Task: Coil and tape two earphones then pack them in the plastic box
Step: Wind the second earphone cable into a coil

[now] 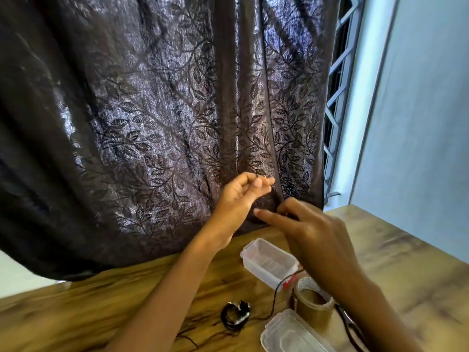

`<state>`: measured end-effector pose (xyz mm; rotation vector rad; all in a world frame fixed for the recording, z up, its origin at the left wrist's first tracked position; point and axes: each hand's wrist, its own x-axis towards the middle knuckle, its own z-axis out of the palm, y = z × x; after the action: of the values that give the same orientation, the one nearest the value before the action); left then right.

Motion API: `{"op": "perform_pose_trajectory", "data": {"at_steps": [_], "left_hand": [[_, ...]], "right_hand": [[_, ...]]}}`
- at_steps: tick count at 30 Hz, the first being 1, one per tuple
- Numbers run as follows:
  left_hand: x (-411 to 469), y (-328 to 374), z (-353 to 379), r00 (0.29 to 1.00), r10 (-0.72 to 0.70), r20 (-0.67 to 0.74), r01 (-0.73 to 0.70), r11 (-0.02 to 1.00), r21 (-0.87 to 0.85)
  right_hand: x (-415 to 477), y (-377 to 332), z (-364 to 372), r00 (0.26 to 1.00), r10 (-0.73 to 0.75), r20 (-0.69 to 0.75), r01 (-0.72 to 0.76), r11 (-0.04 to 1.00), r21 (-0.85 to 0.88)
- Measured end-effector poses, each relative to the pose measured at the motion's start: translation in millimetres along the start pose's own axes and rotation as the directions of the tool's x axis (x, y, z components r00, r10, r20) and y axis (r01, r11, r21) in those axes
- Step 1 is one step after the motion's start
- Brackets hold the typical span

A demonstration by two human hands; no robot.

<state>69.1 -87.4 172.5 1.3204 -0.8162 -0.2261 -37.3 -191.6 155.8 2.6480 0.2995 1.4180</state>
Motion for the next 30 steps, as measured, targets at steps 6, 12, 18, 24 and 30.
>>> {"op": "perform_pose_trajectory", "data": {"at_steps": [6, 12, 18, 24, 30], "left_hand": [[-2.0, 4.1, 7.8, 0.99, -0.025, 0.141, 0.023, 1.0, 0.017], [-11.5, 23.0, 14.0, 0.978, -0.011, 0.209, 0.026, 0.997, -0.071], [-9.5, 35.0, 23.9, 0.991, -0.01, 0.134, 0.014, 0.999, -0.033], [-8.2, 26.1, 23.3, 1.0, -0.003, -0.009, 0.004, 0.998, 0.058], [-13.4, 25.7, 24.5, 0.999, -0.015, -0.051, 0.019, 0.996, 0.083]], "right_hand": [[38.7, 29.7, -13.4, 0.996, 0.033, -0.085, -0.013, 0.976, 0.219], [60.5, 59.1, -13.3, 0.992, 0.117, -0.05, -0.062, 0.788, 0.612], [57.3, 65.0, 7.8, 0.97, 0.243, 0.004, -0.151, 0.589, 0.794], [46.6, 53.2, 15.3, 0.964, 0.265, 0.027, -0.167, 0.522, 0.837], [39.2, 44.2, 13.2, 0.962, 0.265, 0.073, -0.19, 0.45, 0.872]]}}
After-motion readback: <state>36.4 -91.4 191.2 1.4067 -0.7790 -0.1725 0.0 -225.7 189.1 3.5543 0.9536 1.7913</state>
